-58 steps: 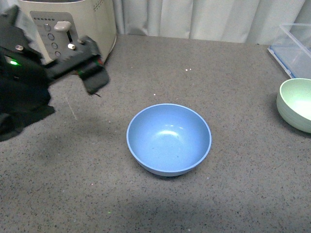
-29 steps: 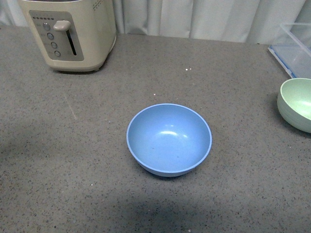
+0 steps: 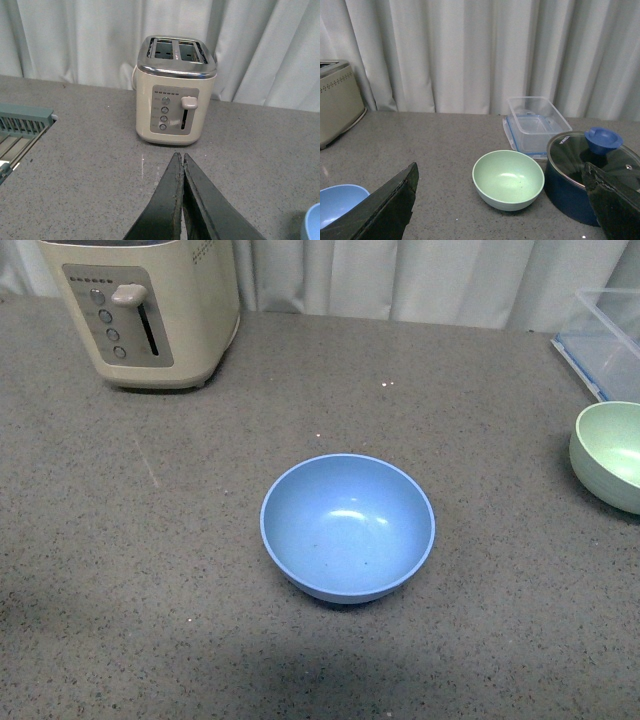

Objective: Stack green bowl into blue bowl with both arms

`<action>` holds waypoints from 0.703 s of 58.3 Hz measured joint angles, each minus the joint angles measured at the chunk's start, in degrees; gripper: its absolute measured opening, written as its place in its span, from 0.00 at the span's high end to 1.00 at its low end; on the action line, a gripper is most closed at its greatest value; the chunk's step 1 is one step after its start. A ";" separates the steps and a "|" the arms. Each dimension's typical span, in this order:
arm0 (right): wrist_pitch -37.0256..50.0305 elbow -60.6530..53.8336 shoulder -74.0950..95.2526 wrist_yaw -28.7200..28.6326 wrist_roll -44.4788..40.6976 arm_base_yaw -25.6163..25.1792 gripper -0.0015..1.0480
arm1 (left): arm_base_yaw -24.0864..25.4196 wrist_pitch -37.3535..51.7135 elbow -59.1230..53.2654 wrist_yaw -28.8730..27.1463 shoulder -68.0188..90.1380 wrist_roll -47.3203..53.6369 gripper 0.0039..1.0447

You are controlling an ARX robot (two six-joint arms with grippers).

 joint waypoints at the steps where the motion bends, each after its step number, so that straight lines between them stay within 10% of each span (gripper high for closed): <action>1: 0.00 0.00 0.00 0.00 0.00 0.00 0.09 | 0.00 -0.35 -0.09 0.04 -0.46 0.00 0.96; 41: 0.00 0.00 0.00 0.00 0.00 0.00 0.09 | 0.00 -25.62 -1.86 0.13 -29.38 0.39 0.96</action>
